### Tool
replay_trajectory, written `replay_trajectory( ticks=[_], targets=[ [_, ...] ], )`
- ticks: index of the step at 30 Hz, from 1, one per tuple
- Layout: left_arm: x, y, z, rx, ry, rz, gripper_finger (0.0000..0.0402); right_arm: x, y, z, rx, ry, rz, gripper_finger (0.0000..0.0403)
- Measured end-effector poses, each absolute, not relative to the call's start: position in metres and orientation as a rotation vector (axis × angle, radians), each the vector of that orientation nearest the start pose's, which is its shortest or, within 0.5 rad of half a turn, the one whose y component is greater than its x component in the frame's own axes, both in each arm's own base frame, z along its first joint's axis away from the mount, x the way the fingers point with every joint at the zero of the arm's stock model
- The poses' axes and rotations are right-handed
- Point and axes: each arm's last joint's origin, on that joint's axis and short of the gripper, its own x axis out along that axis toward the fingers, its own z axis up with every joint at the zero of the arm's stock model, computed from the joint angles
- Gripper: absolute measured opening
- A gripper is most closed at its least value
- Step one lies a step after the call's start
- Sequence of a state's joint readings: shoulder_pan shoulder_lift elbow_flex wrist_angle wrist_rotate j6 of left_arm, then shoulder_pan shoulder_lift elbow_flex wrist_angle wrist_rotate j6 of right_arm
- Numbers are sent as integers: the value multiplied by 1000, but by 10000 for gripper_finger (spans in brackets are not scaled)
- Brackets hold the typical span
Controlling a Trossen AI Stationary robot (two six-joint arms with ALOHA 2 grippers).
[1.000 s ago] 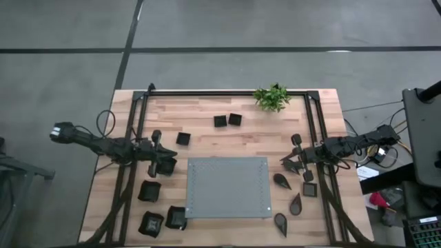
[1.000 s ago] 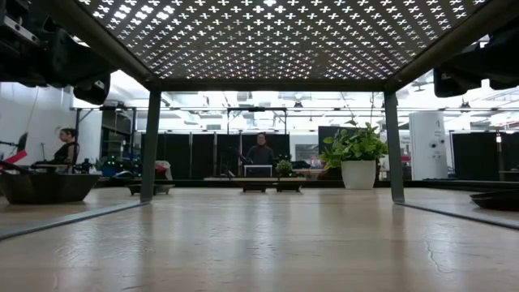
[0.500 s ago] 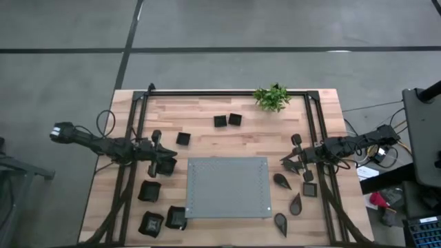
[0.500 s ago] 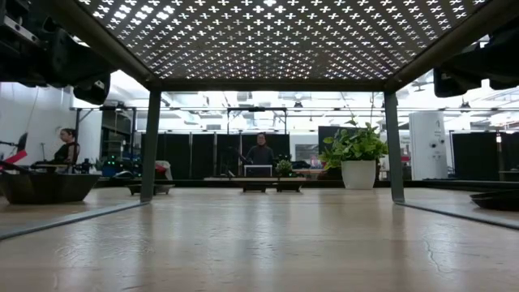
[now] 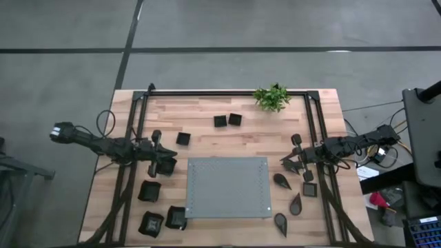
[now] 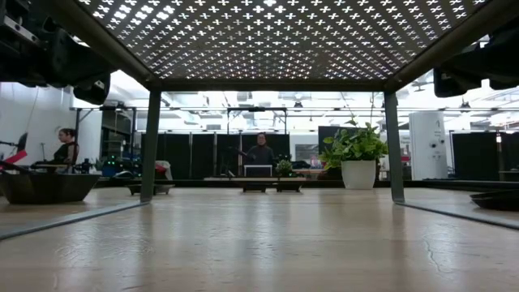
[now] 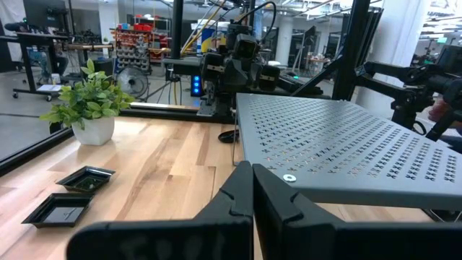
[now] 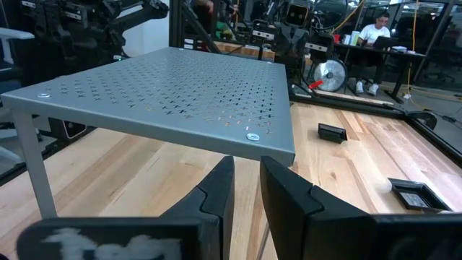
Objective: Pick & Place Mini shaped plates
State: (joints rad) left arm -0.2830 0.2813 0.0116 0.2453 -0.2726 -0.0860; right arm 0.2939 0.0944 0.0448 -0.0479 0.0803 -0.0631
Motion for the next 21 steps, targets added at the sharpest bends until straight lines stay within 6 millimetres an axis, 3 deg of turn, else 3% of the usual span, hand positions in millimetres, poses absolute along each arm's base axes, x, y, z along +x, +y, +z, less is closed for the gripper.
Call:
replay_trajectory(
  ticks=[8,15,21],
  targets=[
    [112,-24,167,-80,24,-9,0,97,27,167,-64,87,217,63],
    [112,-24,167,-79,24,-10,0,98,28,175,179,29,233,63],
    [112,-24,167,-79,24,-9,0,96,28,193,322,-136,272,63]
  ],
)
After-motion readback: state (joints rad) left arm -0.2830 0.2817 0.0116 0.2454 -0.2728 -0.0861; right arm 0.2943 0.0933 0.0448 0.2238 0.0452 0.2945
